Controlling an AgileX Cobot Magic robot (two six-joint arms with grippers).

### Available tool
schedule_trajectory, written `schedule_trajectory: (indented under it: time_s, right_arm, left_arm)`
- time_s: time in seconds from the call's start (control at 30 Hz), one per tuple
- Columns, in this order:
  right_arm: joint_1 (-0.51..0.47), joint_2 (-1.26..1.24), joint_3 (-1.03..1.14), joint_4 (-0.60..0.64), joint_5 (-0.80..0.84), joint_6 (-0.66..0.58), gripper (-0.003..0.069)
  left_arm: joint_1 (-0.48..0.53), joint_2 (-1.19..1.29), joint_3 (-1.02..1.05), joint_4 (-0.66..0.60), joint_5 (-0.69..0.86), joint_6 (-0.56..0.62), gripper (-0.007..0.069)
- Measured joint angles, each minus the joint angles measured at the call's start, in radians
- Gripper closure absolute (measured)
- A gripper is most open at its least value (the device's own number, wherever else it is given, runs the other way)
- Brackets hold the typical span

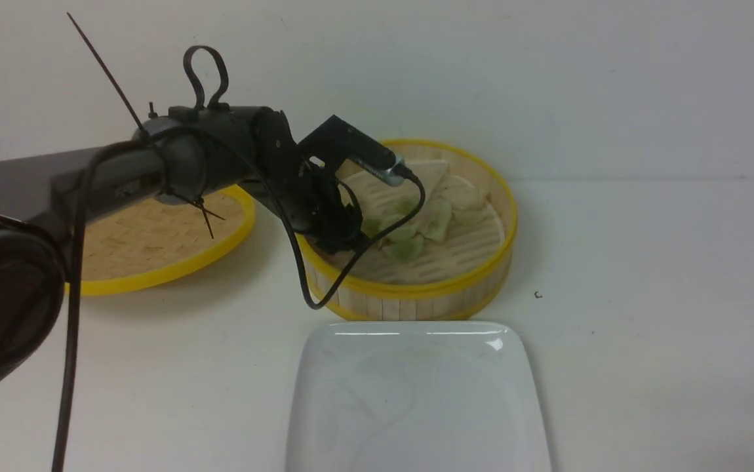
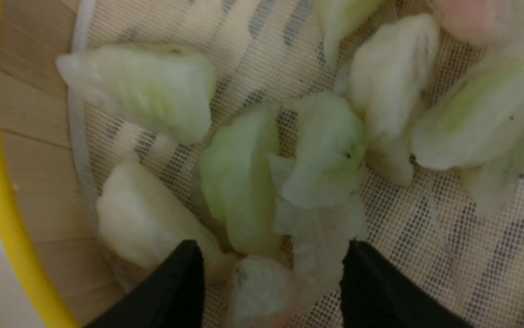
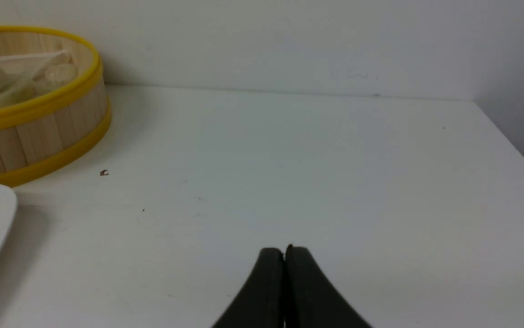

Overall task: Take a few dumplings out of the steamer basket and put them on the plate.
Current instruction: Use the left arm to grab a dumpling from the steamer, then use the left arm to put the dumpling into the plate

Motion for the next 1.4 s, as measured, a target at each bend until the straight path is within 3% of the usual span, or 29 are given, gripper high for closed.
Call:
schedule_trajectory:
  time_s: [0.1, 0.17, 0.2, 0.53, 0.73, 0.83, 0.9, 1.07, 1.23, 1.33, 1.4]
  right_arm:
    - [0.000, 0.000, 0.000, 0.000, 0.000, 0.000, 0.0673]
    - [0.000, 0.000, 0.000, 0.000, 0.000, 0.000, 0.0673]
    - [0.000, 0.000, 0.000, 0.000, 0.000, 0.000, 0.0673]
    - [0.000, 0.000, 0.000, 0.000, 0.000, 0.000, 0.0673]
    - [0.000, 0.000, 0.000, 0.000, 0.000, 0.000, 0.0673]
    - [0.000, 0.000, 0.000, 0.000, 0.000, 0.000, 0.0673]
    - [0.000, 0.000, 0.000, 0.000, 0.000, 0.000, 0.0673]
    - [0.000, 0.000, 0.000, 0.000, 0.000, 0.000, 0.0673]
    - [0.000, 0.000, 0.000, 0.000, 0.000, 0.000, 0.0673]
    - [0.000, 0.000, 0.000, 0.000, 0.000, 0.000, 0.0673]
    - [0.000, 0.000, 0.000, 0.000, 0.000, 0.000, 0.0673]
  left_arm:
    - [-0.002, 0.001, 0.000, 0.000, 0.009, 0.000, 0.0318]
    - [-0.002, 0.001, -0.002, 0.004, 0.012, 0.000, 0.0461]
    - [-0.002, 0.001, -0.004, 0.004, 0.014, 0.000, 0.0477]
    - [-0.003, -0.165, -0.003, 0.003, 0.135, -0.061, 0.0472]
    - [-0.003, -0.387, 0.003, -0.064, 0.375, -0.072, 0.0472]
    - [-0.018, -0.464, 0.092, -0.168, 0.524, -0.072, 0.0472]
    - [-0.041, -0.475, 0.157, -0.189, 0.538, -0.072, 0.0472]
    - [-0.157, -0.434, 0.350, -0.217, 0.448, -0.071, 0.0472]
    - [-0.246, -0.336, 0.397, -0.193, 0.333, -0.069, 0.0468]
    - [-0.269, -0.296, 0.398, -0.183, 0.291, -0.069, 0.0407]
    - [-0.276, -0.282, 0.396, -0.180, 0.272, -0.069, 0.0302]
